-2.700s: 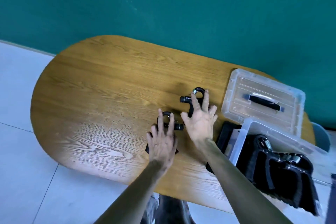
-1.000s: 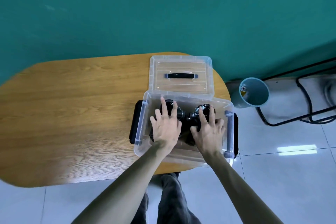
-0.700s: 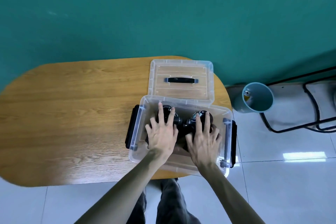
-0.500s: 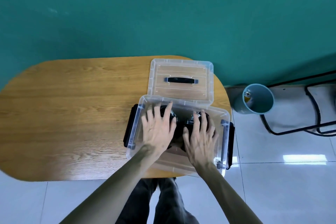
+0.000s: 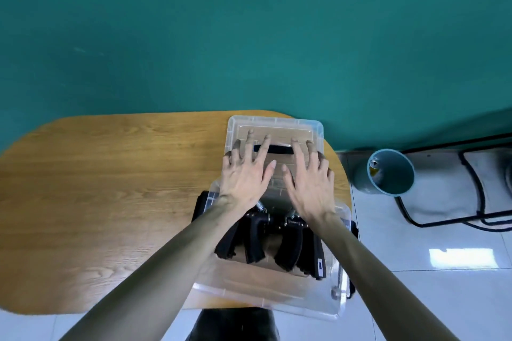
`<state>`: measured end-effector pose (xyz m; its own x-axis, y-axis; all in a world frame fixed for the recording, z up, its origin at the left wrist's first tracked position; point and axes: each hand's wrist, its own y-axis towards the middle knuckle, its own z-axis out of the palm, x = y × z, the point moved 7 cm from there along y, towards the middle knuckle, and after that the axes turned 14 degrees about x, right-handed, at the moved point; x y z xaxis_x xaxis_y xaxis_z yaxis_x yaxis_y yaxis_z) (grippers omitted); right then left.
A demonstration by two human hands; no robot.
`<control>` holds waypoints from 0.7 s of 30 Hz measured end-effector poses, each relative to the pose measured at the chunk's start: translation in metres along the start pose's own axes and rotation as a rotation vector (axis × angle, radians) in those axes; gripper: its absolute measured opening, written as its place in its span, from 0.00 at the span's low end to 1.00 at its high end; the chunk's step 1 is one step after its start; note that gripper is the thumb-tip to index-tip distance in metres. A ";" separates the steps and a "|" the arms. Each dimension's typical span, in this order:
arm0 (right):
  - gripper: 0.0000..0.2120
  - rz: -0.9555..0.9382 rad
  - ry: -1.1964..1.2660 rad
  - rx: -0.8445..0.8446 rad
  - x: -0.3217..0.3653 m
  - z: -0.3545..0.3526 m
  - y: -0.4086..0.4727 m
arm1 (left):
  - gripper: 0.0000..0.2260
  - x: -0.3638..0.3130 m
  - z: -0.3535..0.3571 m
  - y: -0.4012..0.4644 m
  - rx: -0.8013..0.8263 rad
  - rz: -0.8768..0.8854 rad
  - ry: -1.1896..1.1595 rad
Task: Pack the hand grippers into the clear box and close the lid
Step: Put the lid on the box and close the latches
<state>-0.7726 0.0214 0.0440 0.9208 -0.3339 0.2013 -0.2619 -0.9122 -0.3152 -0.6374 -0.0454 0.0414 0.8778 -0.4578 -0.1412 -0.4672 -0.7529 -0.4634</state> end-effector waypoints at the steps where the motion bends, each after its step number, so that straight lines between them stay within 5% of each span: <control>1: 0.28 0.003 -0.016 0.011 -0.003 0.000 0.011 | 0.29 0.002 -0.002 0.010 0.021 0.005 -0.004; 21: 0.35 0.096 0.046 0.307 -0.095 0.103 0.134 | 0.29 0.101 0.092 0.158 0.231 -0.061 -0.095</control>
<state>-0.8650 -0.0451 -0.1130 0.8803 -0.4318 0.1965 -0.2410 -0.7639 -0.5986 -0.6133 -0.1670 -0.1262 0.9145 -0.3605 -0.1834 -0.3864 -0.6445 -0.6598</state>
